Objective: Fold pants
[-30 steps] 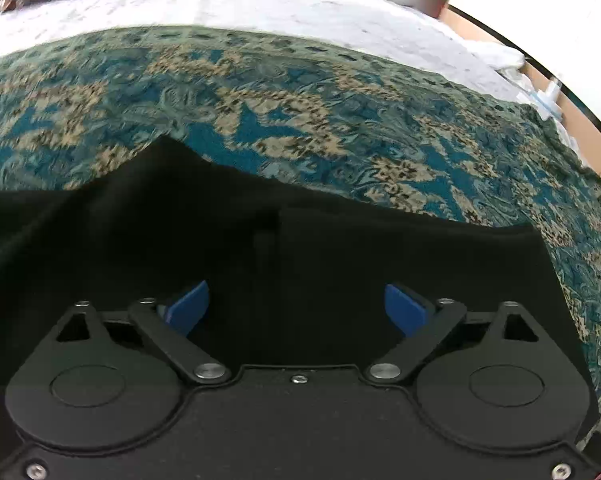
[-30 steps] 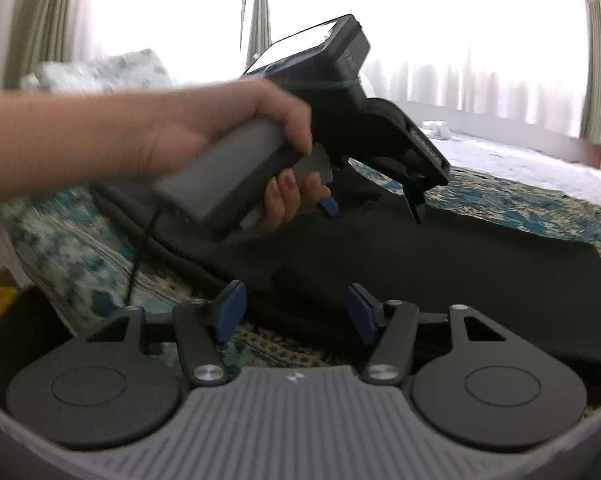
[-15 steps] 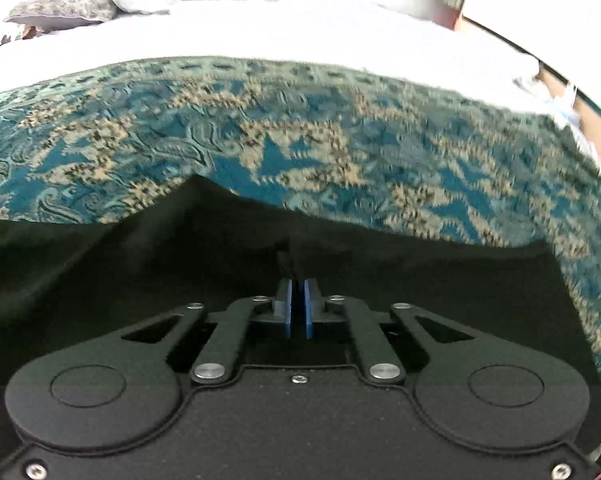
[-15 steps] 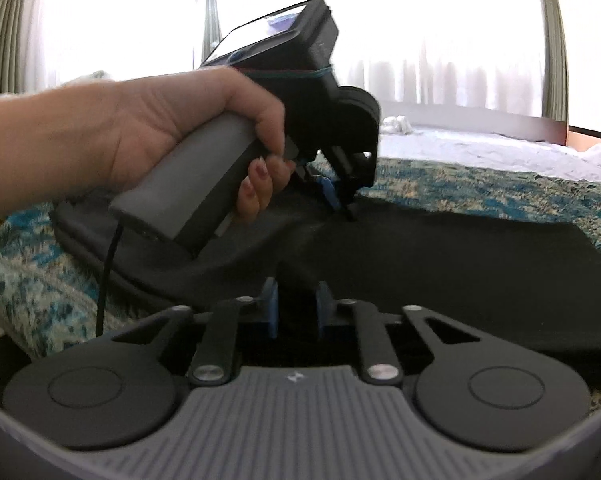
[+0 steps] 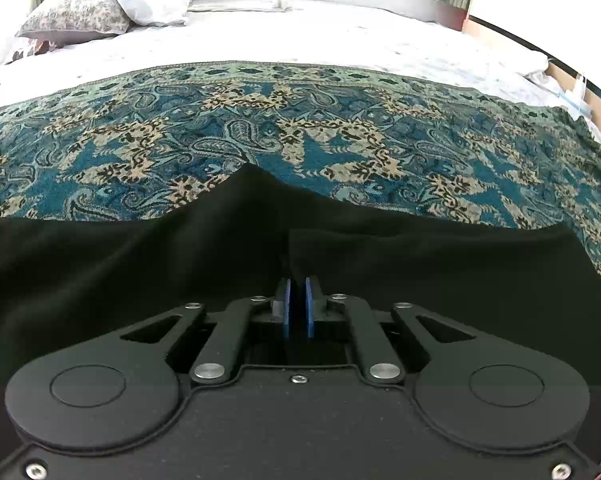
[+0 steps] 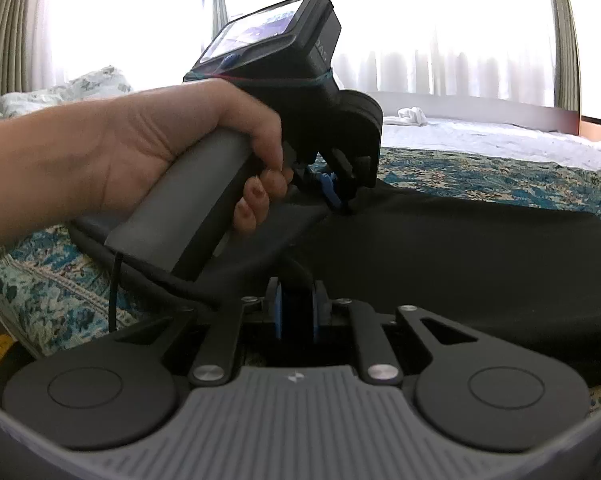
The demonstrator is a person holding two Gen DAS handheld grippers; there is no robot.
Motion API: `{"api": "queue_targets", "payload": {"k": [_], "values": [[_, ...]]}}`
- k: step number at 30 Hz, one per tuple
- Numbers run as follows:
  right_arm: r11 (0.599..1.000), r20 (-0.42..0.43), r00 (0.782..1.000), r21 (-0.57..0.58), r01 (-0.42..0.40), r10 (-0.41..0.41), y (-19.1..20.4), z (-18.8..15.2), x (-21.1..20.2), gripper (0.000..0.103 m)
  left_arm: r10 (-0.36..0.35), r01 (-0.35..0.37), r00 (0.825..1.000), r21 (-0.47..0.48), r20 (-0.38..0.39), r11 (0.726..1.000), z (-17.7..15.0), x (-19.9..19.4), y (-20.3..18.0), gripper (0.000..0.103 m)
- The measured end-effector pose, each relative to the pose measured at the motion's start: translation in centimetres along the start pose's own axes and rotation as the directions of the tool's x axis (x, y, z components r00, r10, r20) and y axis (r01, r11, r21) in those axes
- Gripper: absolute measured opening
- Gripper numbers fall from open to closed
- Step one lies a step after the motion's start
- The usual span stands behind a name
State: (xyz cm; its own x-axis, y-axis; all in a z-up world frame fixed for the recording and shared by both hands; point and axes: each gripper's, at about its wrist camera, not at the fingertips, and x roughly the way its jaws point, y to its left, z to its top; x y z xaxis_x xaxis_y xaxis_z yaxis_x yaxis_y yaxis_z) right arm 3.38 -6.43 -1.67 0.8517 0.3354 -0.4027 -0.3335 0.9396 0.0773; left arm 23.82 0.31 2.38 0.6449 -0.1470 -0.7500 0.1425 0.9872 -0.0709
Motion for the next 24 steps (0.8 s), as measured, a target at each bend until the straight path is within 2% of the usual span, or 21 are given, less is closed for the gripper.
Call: {"api": "queue_targets", "payload": {"k": [8,11,12,13,14,19,20,24], "values": [[1.000,-0.007,1.000,-0.026,-0.003,0.003,0.2,0.3,0.0,0.019,0.015,-0.016,0.999,0.031,0.031,0.999,-0.4,0.0,-0.4,0.010],[1.000,-0.012,1.000,-0.012,-0.028,0.028,0.1,0.6,-0.2,0.029,0.019,-0.020,0.999,0.035,0.030,0.999,-0.4,-0.2,-0.4,0.010],[0.999,-0.011,0.999,-0.010,-0.034,0.034,0.1,0.7,-0.4,0.037,0.019,-0.020,0.999,0.036,0.028,0.999,-0.4,-0.3,-0.4,0.012],[0.999,-0.010,0.999,-0.011,-0.038,0.037,0.0,0.8,-0.5,0.049,0.018,-0.019,0.999,0.038,0.026,0.999,-0.4,-0.5,-0.4,0.015],[0.999,-0.005,0.999,-0.014,-0.038,0.038,0.0,0.9,-0.8,0.051,0.019,-0.020,1.000,0.039,0.025,0.999,-0.4,-0.7,-0.4,0.018],[1.000,0.018,1.000,-0.018,-0.001,0.001,-0.7,1.3,-2.7,0.062,0.026,-0.028,0.999,0.051,0.042,0.998,-1.1,-2.3,0.0,0.044],[1.000,0.023,1.000,-0.011,0.012,-0.012,-1.0,1.2,-3.1,0.063,0.028,-0.031,0.998,0.057,0.053,0.998,-1.4,-2.7,0.1,0.046],[0.996,0.039,0.996,0.007,0.086,-0.086,-2.4,1.0,-5.0,0.072,0.049,-0.055,0.994,0.061,0.096,0.997,-2.4,-4.8,1.0,0.069]]}}
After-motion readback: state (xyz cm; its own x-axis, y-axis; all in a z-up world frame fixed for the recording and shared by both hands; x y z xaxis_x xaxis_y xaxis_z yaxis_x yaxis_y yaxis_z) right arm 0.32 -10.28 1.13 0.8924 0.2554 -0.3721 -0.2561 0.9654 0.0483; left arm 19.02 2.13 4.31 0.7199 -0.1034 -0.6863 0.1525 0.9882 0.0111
